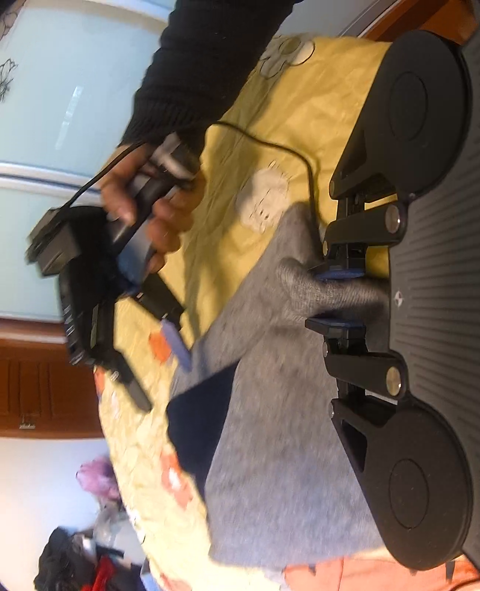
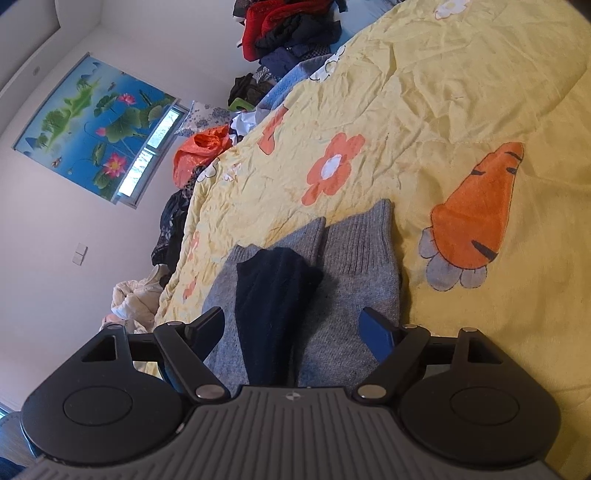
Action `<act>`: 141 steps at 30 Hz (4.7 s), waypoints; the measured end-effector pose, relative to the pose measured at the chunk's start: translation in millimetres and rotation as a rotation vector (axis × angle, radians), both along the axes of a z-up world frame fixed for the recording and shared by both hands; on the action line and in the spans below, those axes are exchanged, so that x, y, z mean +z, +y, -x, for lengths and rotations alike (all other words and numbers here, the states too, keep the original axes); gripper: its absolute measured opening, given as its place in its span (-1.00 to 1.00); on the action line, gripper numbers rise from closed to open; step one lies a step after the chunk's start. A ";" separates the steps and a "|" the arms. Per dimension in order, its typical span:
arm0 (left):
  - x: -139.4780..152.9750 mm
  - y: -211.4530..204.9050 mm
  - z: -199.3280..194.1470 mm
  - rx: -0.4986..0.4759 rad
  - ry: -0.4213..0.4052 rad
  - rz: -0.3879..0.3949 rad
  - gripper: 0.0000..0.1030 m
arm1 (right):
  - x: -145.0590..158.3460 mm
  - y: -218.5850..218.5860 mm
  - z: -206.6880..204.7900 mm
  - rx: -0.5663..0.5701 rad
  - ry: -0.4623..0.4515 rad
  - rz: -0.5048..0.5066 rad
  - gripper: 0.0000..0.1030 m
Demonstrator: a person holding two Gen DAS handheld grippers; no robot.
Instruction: Fold small clothes
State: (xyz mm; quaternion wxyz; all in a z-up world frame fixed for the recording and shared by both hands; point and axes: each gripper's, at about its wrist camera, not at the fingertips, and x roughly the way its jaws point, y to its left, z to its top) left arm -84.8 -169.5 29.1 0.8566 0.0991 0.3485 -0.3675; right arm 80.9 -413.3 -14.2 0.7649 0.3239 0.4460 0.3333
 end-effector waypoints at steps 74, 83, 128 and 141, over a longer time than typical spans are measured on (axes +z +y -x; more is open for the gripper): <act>12.5 219.1 -187.0 0.528 0.170 0.444 -0.34 | 13.2 121.6 -54.8 -0.038 -0.132 -0.100 -0.37; -28.0 270.2 -109.5 0.555 0.328 0.595 0.33 | -4.7 135.6 -35.4 -0.054 -0.072 0.031 0.43; -25.4 102.2 -112.6 0.379 -0.156 -0.069 1.00 | 14.5 175.6 -94.9 -0.091 -0.223 0.602 -0.98; -25.5 105.7 -112.2 0.386 -0.151 -0.042 1.00 | 51.6 202.9 -20.0 -0.050 -0.483 0.661 0.60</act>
